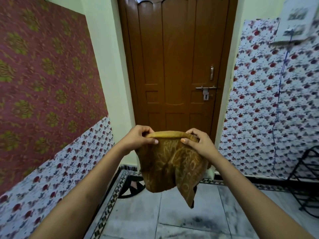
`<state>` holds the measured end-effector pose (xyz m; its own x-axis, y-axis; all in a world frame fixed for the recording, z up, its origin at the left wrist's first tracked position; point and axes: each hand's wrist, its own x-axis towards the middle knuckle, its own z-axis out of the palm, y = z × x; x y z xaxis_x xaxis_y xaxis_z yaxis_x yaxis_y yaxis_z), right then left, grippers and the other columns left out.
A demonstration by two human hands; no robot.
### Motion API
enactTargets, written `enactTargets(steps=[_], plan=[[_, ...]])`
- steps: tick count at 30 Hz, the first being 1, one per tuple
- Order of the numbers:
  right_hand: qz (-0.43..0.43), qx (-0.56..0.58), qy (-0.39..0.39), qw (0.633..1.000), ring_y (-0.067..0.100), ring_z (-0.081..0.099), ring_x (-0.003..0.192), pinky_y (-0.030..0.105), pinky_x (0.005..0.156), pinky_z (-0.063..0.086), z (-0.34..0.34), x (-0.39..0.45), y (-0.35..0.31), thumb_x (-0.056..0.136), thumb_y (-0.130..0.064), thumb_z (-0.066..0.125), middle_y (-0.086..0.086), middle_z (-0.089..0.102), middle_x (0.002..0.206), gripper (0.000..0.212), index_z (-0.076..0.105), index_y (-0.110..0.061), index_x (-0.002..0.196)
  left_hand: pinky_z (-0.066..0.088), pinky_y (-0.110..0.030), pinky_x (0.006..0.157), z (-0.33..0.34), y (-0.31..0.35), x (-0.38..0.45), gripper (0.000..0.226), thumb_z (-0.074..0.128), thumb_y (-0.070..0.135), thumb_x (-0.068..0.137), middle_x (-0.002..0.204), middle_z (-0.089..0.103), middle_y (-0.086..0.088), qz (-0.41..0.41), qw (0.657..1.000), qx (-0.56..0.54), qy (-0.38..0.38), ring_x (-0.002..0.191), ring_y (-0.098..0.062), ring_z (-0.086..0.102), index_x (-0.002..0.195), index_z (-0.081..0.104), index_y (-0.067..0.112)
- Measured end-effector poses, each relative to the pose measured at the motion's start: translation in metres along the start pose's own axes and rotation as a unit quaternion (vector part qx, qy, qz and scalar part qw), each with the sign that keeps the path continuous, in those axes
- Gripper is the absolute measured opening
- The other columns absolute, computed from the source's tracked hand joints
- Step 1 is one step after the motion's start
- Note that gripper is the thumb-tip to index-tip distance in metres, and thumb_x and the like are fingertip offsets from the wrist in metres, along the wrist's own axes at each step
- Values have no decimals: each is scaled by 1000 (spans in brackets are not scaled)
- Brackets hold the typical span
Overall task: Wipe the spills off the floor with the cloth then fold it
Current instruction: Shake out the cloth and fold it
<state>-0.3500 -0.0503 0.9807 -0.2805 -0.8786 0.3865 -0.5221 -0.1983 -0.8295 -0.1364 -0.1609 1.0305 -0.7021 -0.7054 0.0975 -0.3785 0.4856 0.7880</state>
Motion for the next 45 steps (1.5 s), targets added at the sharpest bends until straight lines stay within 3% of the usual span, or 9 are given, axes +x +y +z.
enactTargets(steps=[6,11,15,23,26,30,37,42,45], plan=[[32,-14,-79,996,6,59,86,21,74,43,-8,8,-12,90,-15,60,-7,63,91,13,63,-27,86,52,-19,60,-14,-19,-4,10,67,6,83,84,64,-3,-14,998,-48,-36,77,-12,62,90,64,13],[55,-51,-55,996,-6,59,76,14,70,43,-19,15,-7,84,-12,67,-21,63,68,18,63,-17,101,53,-23,59,2,-21,4,7,62,8,87,90,66,-6,-26,997,-37,60,82,-17,64,92,66,12],[47,-82,-68,993,11,58,99,33,92,45,-32,14,-9,86,-11,64,-11,64,92,20,65,-31,85,50,-24,60,17,-11,18,10,61,8,88,85,65,-1,2,994,2,112,80,-16,60,86,65,16],[-1,-73,-153,986,0,58,93,19,83,41,-68,8,-19,89,5,47,-7,62,95,30,55,-23,91,53,-21,61,62,9,30,20,56,3,89,100,61,-2,2,1000,-1,-4,91,-16,62,96,59,21],[20,-68,-190,979,-6,60,90,9,77,44,-80,6,-19,89,8,44,-2,64,98,30,52,-19,98,51,-28,81,76,12,32,38,60,5,86,115,56,3,22,999,-11,-41,111,-15,54,112,54,31],[38,-52,-194,979,-5,62,86,9,71,45,-88,3,-13,90,10,44,-3,65,92,29,49,-14,105,30,-35,106,99,21,33,75,76,32,71,142,41,8,50,981,-103,-155,130,-11,37,134,37,43],[34,-59,-189,980,-6,62,82,13,75,46,-103,-1,-4,90,10,43,1,64,84,28,45,-18,92,45,-25,81,117,23,40,11,68,14,82,91,58,3,70,984,-70,-146,88,-9,55,90,63,22],[9,-80,-186,979,-4,62,88,21,82,47,-103,1,-6,89,10,44,14,59,87,29,46,-19,89,45,-20,74,107,30,39,13,66,17,80,89,54,4,65,975,-73,-200,86,-9,54,81,54,22],[10,-137,-193,971,11,59,96,29,85,46,-109,3,-6,90,6,46,7,60,92,29,47,-24,90,46,-22,70,97,23,38,18,67,13,80,88,55,2,29,971,-105,-212,85,-13,55,84,50,20]])
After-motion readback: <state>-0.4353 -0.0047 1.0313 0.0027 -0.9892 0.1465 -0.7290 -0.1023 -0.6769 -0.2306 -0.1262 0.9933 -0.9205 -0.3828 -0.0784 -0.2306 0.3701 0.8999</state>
